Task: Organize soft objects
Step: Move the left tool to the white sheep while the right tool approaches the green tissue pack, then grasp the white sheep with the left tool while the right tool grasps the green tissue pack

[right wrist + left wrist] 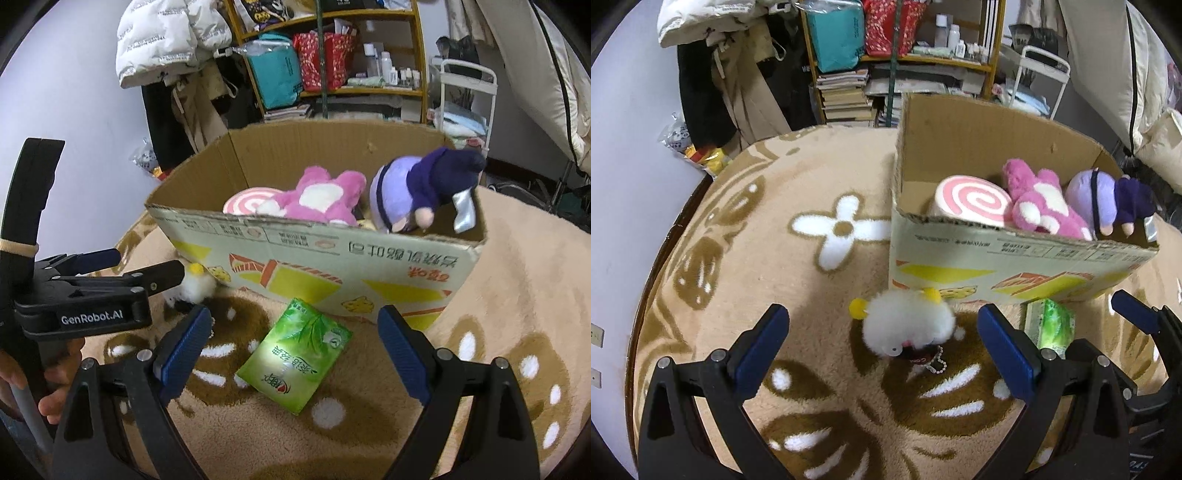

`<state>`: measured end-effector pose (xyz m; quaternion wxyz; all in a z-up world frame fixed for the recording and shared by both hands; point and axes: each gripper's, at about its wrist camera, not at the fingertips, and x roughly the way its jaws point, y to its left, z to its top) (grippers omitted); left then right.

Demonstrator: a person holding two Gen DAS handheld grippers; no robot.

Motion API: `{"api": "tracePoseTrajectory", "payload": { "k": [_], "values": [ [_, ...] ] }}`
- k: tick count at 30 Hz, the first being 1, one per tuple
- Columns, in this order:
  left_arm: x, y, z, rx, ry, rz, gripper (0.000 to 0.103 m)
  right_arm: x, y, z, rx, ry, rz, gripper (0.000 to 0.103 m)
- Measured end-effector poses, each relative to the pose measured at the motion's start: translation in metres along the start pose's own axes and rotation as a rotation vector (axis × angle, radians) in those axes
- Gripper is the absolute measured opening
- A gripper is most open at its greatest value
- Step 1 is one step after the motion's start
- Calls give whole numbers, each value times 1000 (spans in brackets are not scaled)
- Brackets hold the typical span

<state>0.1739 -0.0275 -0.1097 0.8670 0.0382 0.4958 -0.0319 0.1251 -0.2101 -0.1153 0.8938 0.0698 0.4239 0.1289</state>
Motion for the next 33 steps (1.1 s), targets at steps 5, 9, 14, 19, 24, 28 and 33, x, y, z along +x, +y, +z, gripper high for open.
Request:
{"api": "tracePoseTrajectory", "payload": {
  "k": [5,9,14,19,24,28,33],
  "values": [
    [16,-4,0,9,36,1,100,16,0,0,3,47,7,96],
    [28,-3,1,-1,65,-4,100,28,0,-4,-3,86,6,96],
    [42,-3,1,-10,106,-19,100,41,1,-6,-1,126,17,96],
    [51,-5,1,-2,130,-27,100,51,-3,-6,28,163,26,96],
    [59,-7,1,2,146,-31,92,60,-8,-7,59,209,18,96],
    [64,-1,0,-40,167,-52,76,66,-9,-7,63,230,21,96],
    [66,8,2,-69,161,-45,55,73,-2,-6,39,243,-21,86]
  ]
}}
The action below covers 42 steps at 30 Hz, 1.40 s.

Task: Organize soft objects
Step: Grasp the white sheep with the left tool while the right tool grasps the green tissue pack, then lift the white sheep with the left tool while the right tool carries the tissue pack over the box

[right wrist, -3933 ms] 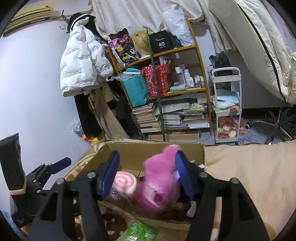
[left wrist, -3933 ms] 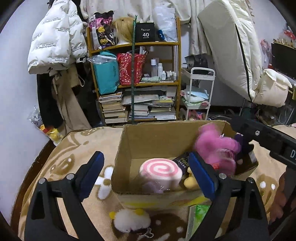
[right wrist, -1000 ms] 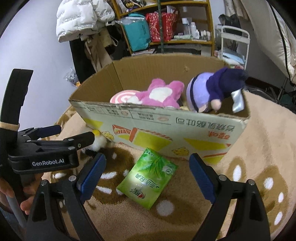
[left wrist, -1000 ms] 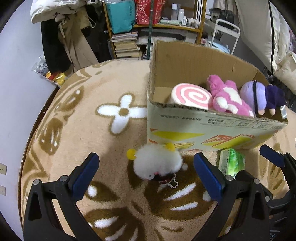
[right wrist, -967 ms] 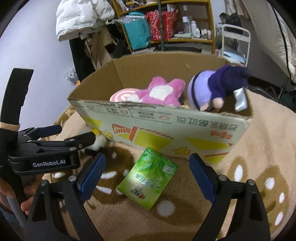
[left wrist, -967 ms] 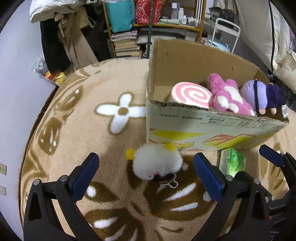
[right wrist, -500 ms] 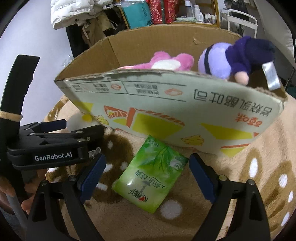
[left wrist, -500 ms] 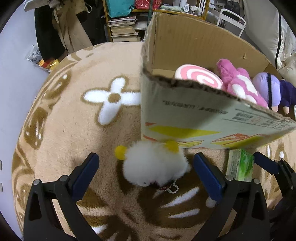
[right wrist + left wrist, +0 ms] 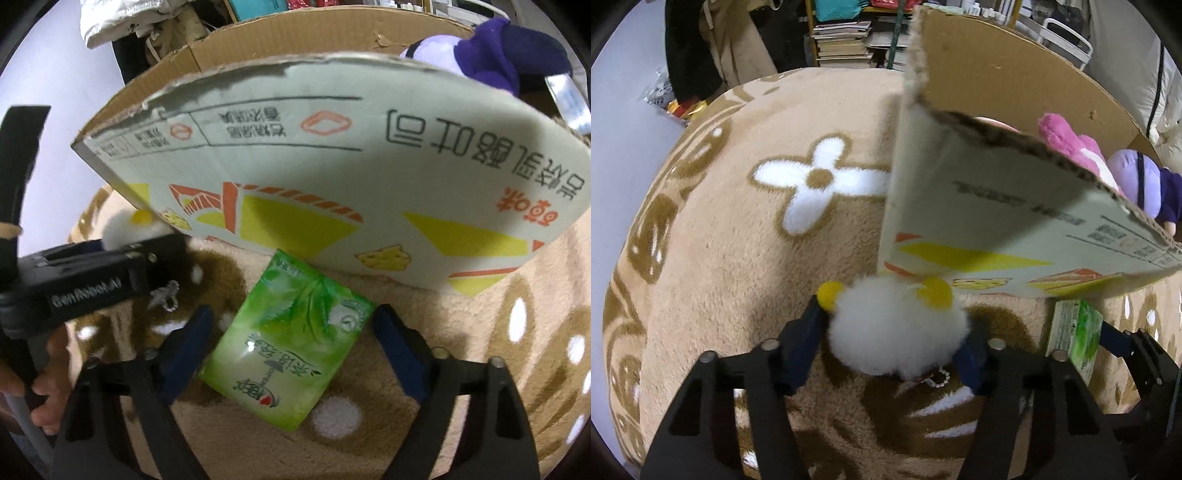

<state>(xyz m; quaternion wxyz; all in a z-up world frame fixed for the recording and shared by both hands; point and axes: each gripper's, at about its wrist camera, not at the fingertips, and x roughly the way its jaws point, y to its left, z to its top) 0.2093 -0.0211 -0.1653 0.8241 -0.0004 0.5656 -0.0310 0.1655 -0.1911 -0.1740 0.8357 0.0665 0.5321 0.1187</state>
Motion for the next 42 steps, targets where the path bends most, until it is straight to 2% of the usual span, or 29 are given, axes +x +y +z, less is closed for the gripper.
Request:
{"api": "tracePoseTrajectory", "payload": {
  "k": [2,7,14,19,23,26,33,42],
  "values": [
    [0,4,0,-10,-2,16,46,4,8,4,-15,4,-25,82],
    [-1,13,-1,-43,-9,6,38,10,19,2,-69,11,-76,78],
    [-2,6,-10,-23,17,-10,37,14,25,-3,-95,14,-95,75],
    [-2,15,-16,-86,56,-98,33,11,28,-13,-115,14,-123,71],
    [-5,22,-21,-120,58,-123,30,10,32,-15,-123,13,-129,67],
    [-11,19,-27,-110,49,-112,30,6,31,-19,-127,4,-133,64],
    [-41,4,-48,-45,-13,-60,30,-14,29,-31,-111,-41,-126,63],
    [-96,-2,-66,-26,-163,-33,30,-77,11,-38,-54,-178,-62,63]
  ]
}}
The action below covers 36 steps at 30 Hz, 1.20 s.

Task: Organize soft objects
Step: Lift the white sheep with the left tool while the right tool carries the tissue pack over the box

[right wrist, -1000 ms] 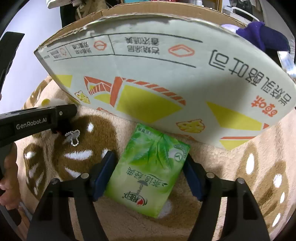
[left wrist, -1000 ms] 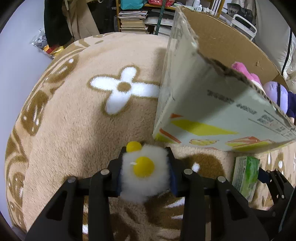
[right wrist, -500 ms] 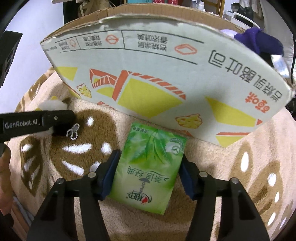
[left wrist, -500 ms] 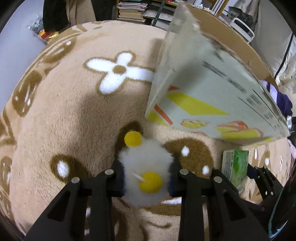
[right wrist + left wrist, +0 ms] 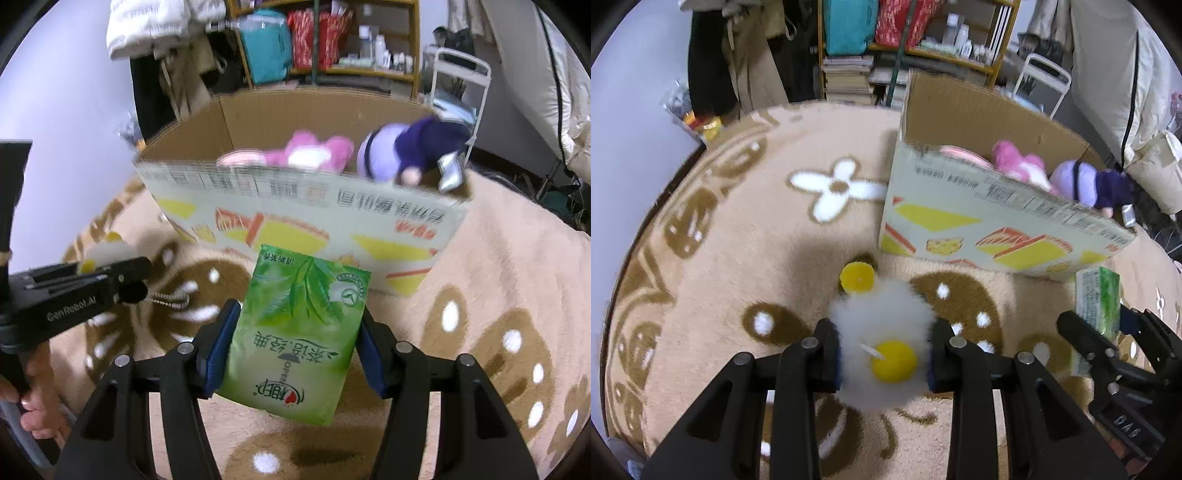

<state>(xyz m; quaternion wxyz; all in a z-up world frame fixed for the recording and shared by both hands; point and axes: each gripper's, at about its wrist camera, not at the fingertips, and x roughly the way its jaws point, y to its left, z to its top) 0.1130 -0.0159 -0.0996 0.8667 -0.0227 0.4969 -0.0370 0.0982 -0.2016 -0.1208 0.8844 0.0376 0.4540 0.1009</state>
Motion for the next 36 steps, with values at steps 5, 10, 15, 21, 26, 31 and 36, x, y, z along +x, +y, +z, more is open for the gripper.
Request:
{"api": "tracePoseTrajectory", "payload": {
  "k": [5,10,15,21,26,31,36],
  "values": [
    [-25,-6,11,43,-116,15,30,-36,-11,8,36,-112,46,63],
    [-59,-16,15,90,-229,5,30,-67,-14,17,25,-218,42,63],
    [-84,-24,25,112,-376,-9,30,-84,-20,30,39,-289,54,63],
    [-101,-31,41,132,-501,-25,30,-97,-20,38,29,-414,105,63],
    [-112,-37,58,149,-559,8,30,-101,-11,49,-24,-474,85,63],
    [-118,-42,74,176,-616,29,30,-95,-8,66,-52,-506,44,63],
    [-109,-46,89,187,-624,17,30,-80,-9,77,-88,-505,18,64]
  ]
}}
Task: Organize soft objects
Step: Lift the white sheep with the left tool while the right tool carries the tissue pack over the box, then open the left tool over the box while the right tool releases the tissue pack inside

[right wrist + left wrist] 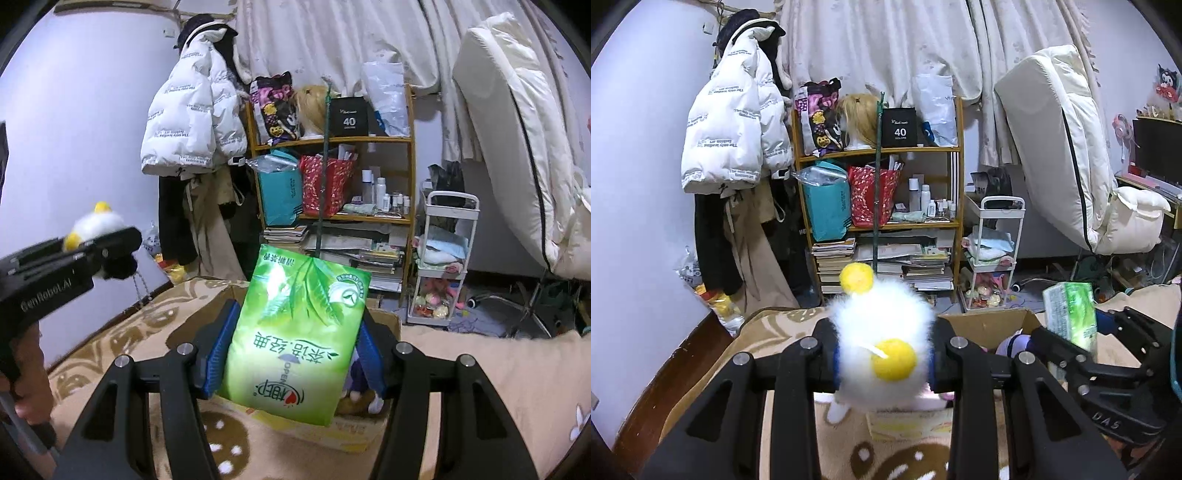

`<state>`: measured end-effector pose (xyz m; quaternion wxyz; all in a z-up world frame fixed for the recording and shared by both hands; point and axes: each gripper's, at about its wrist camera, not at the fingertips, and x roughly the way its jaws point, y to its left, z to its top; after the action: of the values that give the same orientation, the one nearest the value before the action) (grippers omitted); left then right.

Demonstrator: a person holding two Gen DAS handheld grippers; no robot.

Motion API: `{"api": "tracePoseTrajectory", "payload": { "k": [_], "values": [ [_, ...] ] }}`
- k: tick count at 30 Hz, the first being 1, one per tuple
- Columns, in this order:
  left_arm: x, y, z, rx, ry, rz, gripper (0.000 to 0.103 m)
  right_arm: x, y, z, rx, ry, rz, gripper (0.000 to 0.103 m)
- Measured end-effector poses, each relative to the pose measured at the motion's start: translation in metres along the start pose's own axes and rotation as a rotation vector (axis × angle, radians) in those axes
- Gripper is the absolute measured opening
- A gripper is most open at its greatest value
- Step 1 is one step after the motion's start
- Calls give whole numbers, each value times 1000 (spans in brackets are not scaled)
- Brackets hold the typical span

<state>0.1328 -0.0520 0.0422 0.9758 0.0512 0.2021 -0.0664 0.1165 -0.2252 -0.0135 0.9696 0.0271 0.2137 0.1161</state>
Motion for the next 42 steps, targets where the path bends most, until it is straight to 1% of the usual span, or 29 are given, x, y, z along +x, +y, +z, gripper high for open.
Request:
{"api": "tracePoseTrajectory", "payload": {
  "k": [5,8,11,14,20,23,26,31,33,34,35,37,39,41,42],
  "values": [
    [19,-5,-5,24,4,-4,31,20,-4,1,-33,22,2,64],
    [31,-3,-7,-2,20,-23,31,29,-5,0,-43,32,2,64],
    [46,-2,-12,-23,46,-42,31,36,-6,-2,-40,40,9,64],
    [61,-2,-18,-24,78,-43,31,43,-9,-5,-34,55,14,64],
    [86,-5,-32,-25,159,-62,32,58,-17,-13,0,106,13,64],
    [94,-9,-37,-3,191,-66,32,65,-22,-17,8,126,9,64],
    [100,-11,-42,-1,207,-68,34,65,-27,-20,31,109,27,65],
    [105,-15,-48,21,244,-72,36,67,-28,-23,37,121,34,65],
    [103,-15,-49,28,239,-63,38,67,-28,-23,41,125,29,65],
    [103,-15,-49,30,237,-61,44,67,-29,-23,47,124,32,65],
    [102,-15,-48,29,233,-59,52,68,-30,-22,51,123,34,66],
    [98,-15,-46,30,212,-52,56,65,-30,-22,58,112,36,84],
    [96,-15,-46,36,211,-48,58,59,-30,-22,55,78,24,89],
    [94,-14,-46,32,216,-48,65,56,-29,-20,54,68,33,89],
    [94,-13,-46,26,219,-50,67,56,-29,-19,54,68,33,89]
  ]
}}
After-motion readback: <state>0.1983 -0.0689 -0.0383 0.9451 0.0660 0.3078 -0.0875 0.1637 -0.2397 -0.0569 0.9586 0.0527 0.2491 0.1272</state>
